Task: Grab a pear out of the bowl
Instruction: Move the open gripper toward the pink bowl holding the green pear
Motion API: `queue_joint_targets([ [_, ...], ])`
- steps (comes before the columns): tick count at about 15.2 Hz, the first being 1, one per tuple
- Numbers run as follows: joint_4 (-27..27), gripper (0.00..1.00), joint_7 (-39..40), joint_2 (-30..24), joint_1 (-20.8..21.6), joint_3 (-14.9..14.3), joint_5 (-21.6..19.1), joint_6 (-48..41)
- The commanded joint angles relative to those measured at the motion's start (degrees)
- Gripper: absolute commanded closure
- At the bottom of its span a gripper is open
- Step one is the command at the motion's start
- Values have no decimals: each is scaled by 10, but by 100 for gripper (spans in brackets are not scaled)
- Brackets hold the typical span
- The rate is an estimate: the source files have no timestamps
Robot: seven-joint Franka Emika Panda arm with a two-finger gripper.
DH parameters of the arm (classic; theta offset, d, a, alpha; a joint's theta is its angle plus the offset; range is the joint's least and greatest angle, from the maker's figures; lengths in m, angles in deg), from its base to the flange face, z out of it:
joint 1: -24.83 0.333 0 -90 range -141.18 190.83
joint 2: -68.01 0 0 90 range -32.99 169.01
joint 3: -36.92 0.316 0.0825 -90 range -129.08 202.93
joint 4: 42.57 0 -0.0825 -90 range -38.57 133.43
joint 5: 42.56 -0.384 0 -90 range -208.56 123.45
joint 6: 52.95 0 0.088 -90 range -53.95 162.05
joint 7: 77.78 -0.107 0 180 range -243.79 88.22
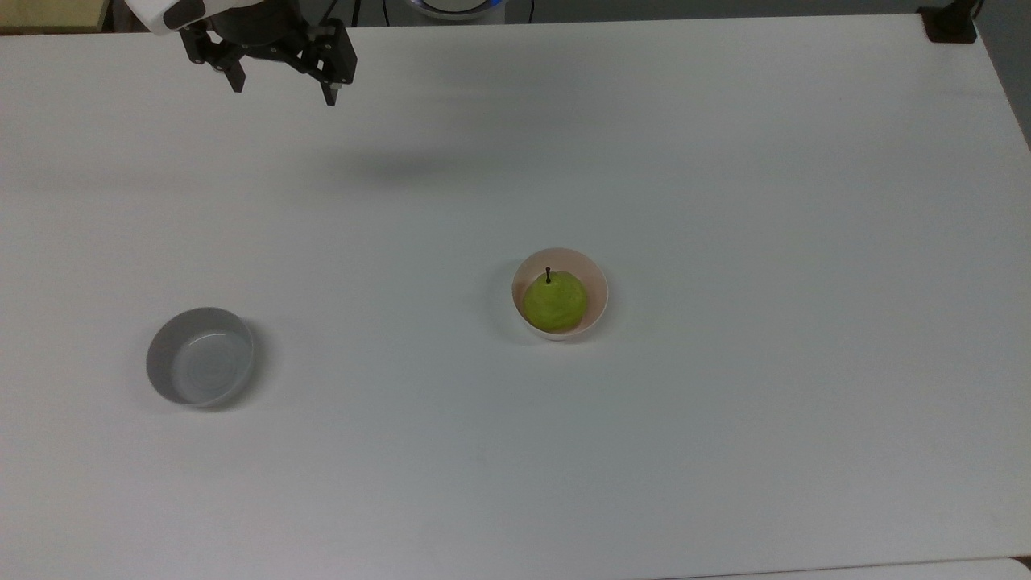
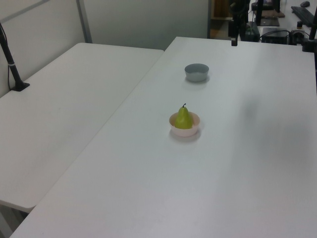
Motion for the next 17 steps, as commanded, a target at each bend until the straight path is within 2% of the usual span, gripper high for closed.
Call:
queue_joint_targets([
  [1,15,0,11,-18,5,-5,1,-6],
  [6,6,0,6,-5,21,-10,1,1],
  [7,-2,0,4,1,46,-29,0,1],
  [9,-14,0,-3,11,92,-46,-8,1],
  [14,-42,0,-96,69,189,-63,-33,25],
  [17,-43,0,-162,103,235,-66,-43,95],
])
